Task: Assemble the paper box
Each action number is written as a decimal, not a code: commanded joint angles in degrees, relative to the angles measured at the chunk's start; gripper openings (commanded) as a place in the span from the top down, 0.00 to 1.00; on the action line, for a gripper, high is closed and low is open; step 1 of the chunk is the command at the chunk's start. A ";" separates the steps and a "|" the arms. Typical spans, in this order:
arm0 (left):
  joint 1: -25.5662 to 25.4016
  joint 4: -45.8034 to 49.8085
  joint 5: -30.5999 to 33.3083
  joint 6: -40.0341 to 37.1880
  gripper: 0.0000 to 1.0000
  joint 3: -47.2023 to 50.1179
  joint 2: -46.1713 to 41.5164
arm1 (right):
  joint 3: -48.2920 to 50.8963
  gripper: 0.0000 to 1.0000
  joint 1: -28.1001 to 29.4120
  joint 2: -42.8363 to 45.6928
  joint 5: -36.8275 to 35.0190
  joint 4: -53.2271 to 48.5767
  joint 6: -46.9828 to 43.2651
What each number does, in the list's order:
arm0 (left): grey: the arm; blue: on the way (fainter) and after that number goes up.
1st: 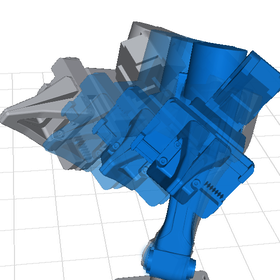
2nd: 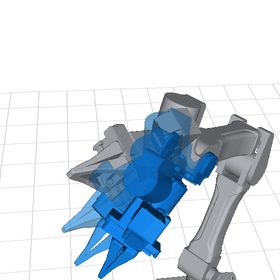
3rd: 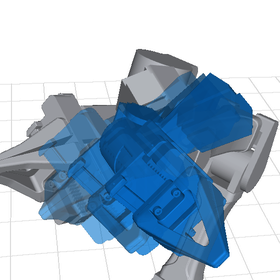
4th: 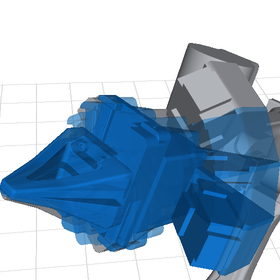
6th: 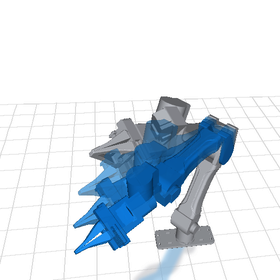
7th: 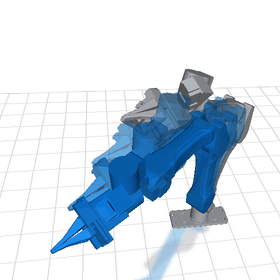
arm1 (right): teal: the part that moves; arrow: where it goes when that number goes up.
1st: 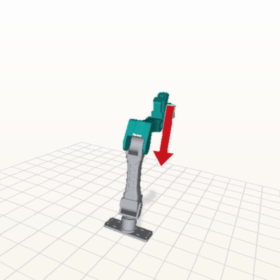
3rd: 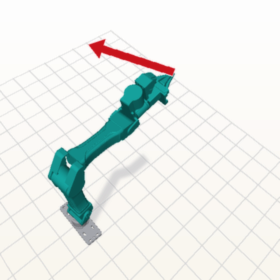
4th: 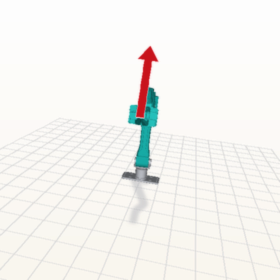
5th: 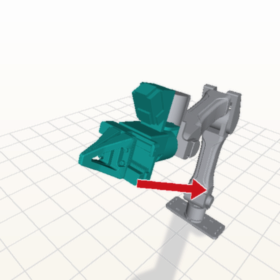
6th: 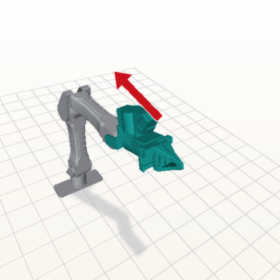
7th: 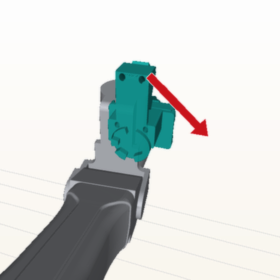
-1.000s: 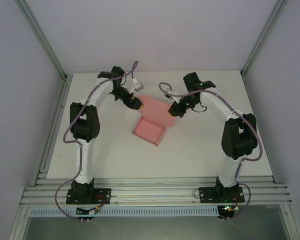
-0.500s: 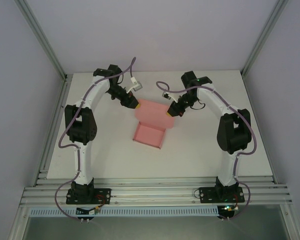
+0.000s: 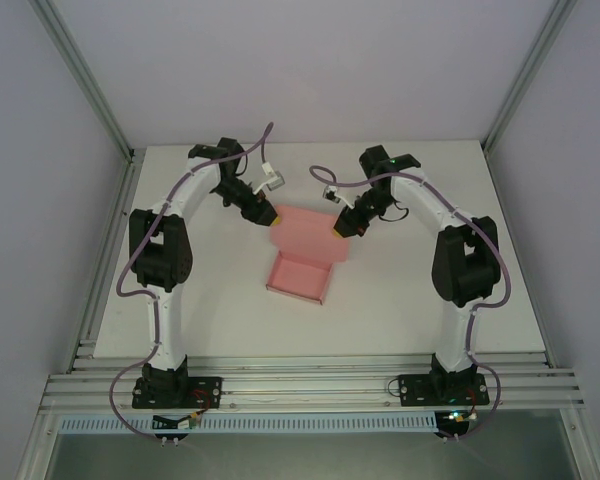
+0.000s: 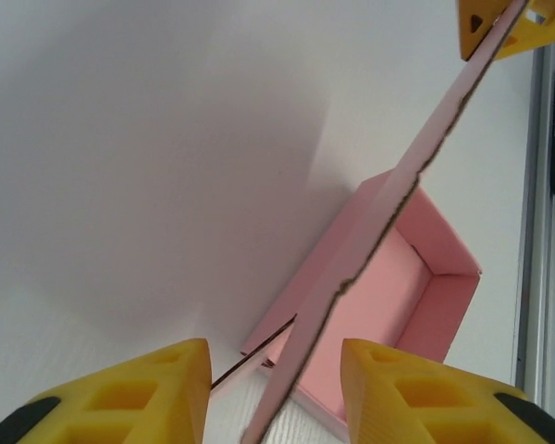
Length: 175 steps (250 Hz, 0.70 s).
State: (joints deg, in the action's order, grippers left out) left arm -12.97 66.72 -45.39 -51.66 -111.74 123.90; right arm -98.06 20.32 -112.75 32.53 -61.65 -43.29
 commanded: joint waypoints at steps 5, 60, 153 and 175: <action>0.97 -0.33 -0.47 -1.51 0.50 1.26 -1.29 | -3.37 0.93 -0.58 -1.17 6.29 -4.96 -5.11; 1.65 -0.33 -4.39 -2.40 0.47 0.95 -0.65 | -4.41 0.93 -1.35 -2.42 8.79 -7.37 -7.43; 1.24 1.74 -6.23 -3.92 0.74 2.14 -1.51 | -5.60 0.93 -1.83 -3.93 4.48 -0.61 0.32; 0.78 2.27 -5.38 -3.65 0.77 2.42 -1.63 | -5.94 0.93 -1.90 -4.08 3.59 0.66 3.22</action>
State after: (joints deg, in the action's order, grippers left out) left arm -12.08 66.08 -48.80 -53.78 -110.30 123.90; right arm -101.71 18.72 -116.44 35.53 -64.01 -44.29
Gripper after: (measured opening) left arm 0.233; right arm 0.072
